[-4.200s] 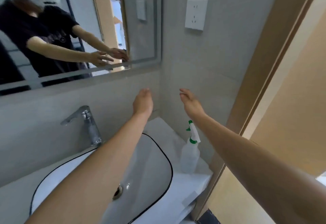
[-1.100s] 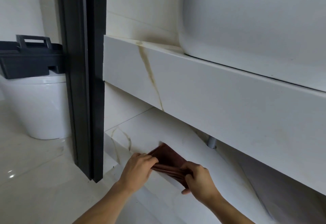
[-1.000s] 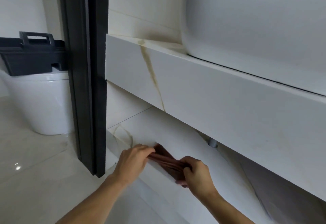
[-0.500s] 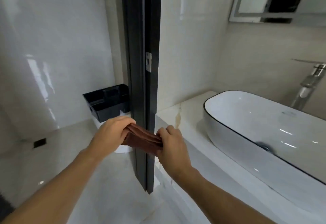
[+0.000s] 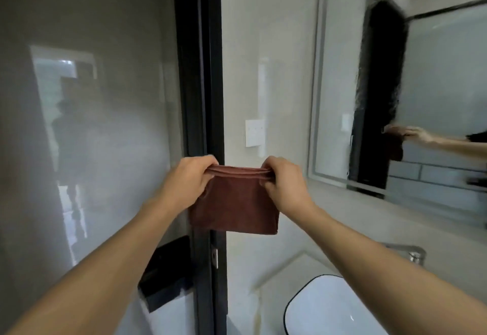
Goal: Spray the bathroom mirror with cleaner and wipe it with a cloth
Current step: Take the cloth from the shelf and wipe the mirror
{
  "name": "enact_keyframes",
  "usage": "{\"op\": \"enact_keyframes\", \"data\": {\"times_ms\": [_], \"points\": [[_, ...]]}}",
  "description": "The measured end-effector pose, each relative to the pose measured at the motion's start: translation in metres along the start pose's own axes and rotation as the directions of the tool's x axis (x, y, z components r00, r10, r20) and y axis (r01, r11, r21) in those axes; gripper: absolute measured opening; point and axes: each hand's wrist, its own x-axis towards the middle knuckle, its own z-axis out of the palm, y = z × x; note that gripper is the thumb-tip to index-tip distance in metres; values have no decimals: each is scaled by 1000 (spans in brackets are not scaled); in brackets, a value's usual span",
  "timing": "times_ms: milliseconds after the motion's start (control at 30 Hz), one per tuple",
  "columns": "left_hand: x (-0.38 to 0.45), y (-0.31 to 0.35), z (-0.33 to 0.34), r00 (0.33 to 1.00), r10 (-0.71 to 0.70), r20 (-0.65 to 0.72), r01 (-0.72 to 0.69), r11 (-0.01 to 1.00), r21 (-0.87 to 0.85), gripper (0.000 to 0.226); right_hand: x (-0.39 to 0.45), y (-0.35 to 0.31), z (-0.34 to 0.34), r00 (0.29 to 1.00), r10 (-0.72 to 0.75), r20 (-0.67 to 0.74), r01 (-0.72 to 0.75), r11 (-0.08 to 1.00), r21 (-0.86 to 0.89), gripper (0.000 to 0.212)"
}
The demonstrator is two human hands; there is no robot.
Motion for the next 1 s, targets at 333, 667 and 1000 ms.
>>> {"op": "enact_keyframes", "data": {"times_ms": [333,667,1000], "points": [[180,155,2,943,173,-285,-152,984,95,10,87,68,-192,919,25,-392,-158,938,-310,18],[320,235,112,908,264,-325,-339,919,-200,13,125,160,-269,756,317,-573,-470,871,-139,13],[451,297,173,897,254,-361,-433,666,-608,12,206,214,-308,468,204,-860,-592,795,-133,23]]}}
